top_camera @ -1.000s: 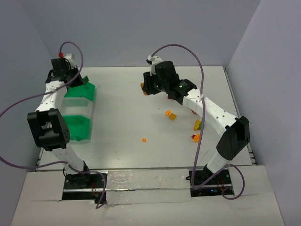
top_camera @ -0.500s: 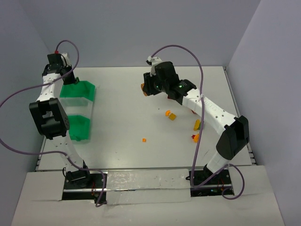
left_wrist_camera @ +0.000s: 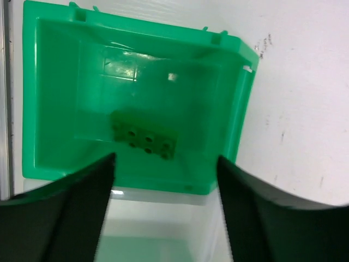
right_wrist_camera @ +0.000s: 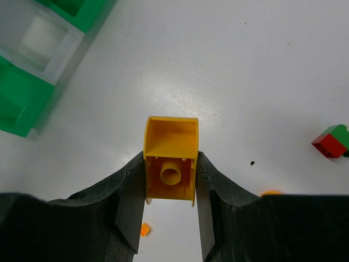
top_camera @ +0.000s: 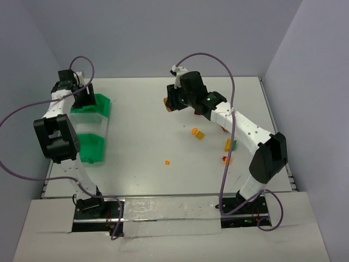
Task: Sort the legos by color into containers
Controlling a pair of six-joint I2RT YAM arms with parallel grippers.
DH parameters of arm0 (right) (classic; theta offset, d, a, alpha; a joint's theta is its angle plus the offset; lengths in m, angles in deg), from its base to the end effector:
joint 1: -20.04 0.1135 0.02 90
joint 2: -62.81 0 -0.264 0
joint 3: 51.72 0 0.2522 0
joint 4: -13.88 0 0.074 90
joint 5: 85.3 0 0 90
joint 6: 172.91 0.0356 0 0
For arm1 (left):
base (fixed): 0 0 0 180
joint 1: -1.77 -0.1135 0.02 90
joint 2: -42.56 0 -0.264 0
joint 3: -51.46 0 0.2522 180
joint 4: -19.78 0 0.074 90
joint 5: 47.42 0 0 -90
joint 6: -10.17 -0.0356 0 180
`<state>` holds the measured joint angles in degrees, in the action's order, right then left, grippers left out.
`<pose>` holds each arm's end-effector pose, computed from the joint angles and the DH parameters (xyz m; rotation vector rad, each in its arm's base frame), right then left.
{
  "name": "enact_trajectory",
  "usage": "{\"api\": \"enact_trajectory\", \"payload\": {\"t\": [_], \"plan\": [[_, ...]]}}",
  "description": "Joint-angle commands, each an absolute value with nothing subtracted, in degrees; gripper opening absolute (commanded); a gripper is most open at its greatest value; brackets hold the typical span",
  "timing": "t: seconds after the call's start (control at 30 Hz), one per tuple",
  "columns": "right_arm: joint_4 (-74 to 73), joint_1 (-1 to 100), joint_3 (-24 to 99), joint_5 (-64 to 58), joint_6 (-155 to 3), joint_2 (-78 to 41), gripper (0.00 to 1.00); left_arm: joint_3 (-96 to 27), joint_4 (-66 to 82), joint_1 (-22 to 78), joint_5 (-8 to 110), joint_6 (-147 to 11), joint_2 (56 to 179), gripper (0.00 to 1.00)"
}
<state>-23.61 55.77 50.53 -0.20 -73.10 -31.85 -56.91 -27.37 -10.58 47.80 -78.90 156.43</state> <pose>0.3118 0.2281 0.3554 -0.5318 2.0747 0.5639 0.4347 0.0919 0.2437 -0.2492 2.4720 -0.0291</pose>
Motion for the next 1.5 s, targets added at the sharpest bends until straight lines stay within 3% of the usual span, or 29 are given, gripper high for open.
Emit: {"api": "enact_trajectory", "payload": {"t": [0.0, 0.2, 0.23, 0.37, 0.43, 0.57, 0.8, 1.17, 1.47], "plan": [[-21.5, 55.3, 51.8, -2.5, -70.9, -31.7, 0.0, -59.3, -26.7, -11.3, 53.2, -78.9, 151.6, 0.84], [-17.5, 52.2, 49.6, -13.0, -58.4, -32.3, 0.0, -51.6, -19.1, -11.2, 72.6, -78.0, 140.4, 0.88], [-16.6, 51.0, 49.3, -17.4, -56.2, -33.0, 0.0, -47.6, -15.5, -11.1, 80.6, -77.4, 136.8, 0.89], [-3.7, 48.5, 44.5, -32.6, -40.1, -33.8, 0.0, -37.5, -7.5, -8.4, 103.1, -70.5, 129.2, 0.87], [5.0, 48.3, 41.7, -37.8, -33.0, -34.3, 0.0, -31.5, -1.3, -5.0, 108.6, -65.7, 125.1, 0.86], [24.5, 48.3, 36.9, -44.7, -19.8, -35.9, 0.0, -20.1, 13.9, 2.1, 108.6, -52.6, 117.5, 0.86], [47.3, 48.4, 32.4, -50.2, -5.5, -37.3, 0.0, -14.2, 31.8, 7.2, 111.1, -35.1, 116.2, 0.85], [49.0, 49.4, 32.0, -50.6, -5.9, -37.1, 0.0, -9.8, 54.1, 10.2, 110.3, -15.2, 118.2, 0.83], [47.1, 49.9, 31.1, -49.9, -8.5, -35.8, 0.0, -11.0, 56.9, 11.4, 108.3, -11.2, 120.3, 0.8]]}}
